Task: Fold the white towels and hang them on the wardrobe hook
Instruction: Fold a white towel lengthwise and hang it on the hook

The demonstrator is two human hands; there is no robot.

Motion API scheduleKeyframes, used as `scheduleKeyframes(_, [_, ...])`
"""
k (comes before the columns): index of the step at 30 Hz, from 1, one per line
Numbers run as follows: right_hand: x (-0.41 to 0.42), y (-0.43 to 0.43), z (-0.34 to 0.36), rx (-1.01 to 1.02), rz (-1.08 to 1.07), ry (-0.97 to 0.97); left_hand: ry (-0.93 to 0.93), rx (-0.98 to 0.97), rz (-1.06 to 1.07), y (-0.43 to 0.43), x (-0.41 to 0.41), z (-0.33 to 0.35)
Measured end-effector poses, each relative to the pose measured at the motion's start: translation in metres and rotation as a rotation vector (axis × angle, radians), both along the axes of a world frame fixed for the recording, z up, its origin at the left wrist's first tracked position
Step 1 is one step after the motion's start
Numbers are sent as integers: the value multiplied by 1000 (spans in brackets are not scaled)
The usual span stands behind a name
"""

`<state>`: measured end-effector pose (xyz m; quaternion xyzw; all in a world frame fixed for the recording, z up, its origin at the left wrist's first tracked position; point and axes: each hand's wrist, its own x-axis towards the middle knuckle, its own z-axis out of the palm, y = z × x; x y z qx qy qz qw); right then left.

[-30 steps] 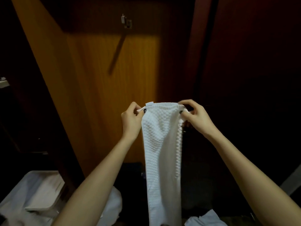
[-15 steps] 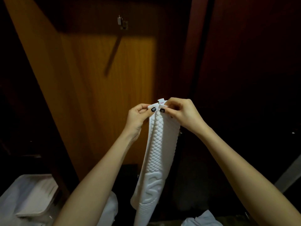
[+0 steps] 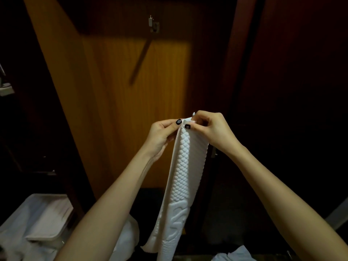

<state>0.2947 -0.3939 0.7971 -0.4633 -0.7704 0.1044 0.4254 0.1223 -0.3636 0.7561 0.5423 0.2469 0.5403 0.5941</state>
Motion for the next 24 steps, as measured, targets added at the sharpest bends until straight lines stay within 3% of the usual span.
scheduleKeyframes(4, [-3,7,6,81,-14,-45,1,38,-40,-6,2,1])
scheduleKeyframes(15, [8,19,12,59,-70,-106,5,167,120,-9,14,1])
scheduleKeyframes(19, [44,12,21,-115,-57,-82,-74,106,146,4,5,13])
scheduleKeyframes(21, [53,6,21,-220,-17,-93,-12,137,148,7,3,19])
scheduleKeyframes(24, [48,7,16,-180,-24,-50,150,276,250,7,3,24])
